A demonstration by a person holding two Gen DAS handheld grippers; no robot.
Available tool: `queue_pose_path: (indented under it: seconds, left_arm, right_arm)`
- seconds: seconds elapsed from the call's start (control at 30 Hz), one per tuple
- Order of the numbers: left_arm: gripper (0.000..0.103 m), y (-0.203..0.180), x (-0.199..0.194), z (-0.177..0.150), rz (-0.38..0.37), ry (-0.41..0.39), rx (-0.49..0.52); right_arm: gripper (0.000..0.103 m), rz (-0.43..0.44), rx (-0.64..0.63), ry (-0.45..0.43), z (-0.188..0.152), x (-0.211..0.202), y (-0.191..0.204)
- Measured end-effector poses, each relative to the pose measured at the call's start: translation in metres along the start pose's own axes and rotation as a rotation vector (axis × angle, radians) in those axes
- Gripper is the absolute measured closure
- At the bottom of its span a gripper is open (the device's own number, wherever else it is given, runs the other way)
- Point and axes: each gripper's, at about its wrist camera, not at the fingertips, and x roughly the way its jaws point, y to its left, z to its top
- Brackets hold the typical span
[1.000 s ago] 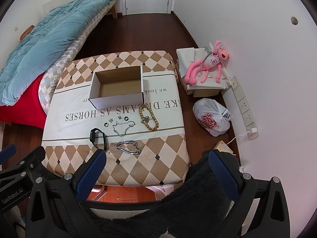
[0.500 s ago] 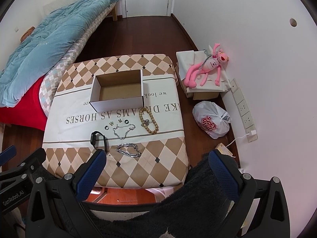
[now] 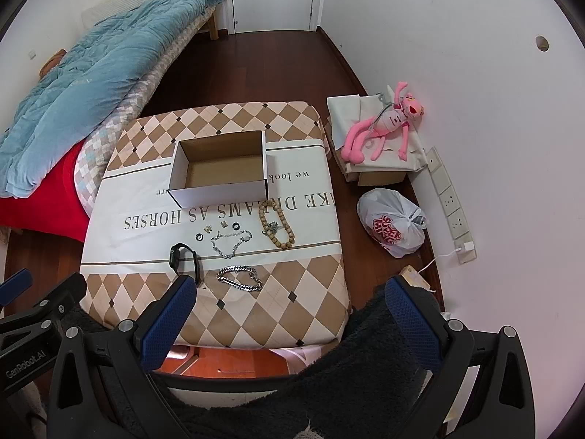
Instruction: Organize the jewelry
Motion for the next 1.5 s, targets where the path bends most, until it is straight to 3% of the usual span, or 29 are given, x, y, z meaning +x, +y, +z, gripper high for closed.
queue_pose_path:
  seconds: [1.4,1.5]
  left_arm:
    - [0.000,0.001,-0.005,0.007,-0.016,-0.023,0.004]
    - [0.000,0.002,0.003,0.013,0.015,-0.046,0.012]
  right_arm:
    - [0.000,0.005,-0.001,-0.011,0.009,-0.007,0.005]
    - [0.000,0.005,-0.005,-0.022,0.014,-0.005,0.005]
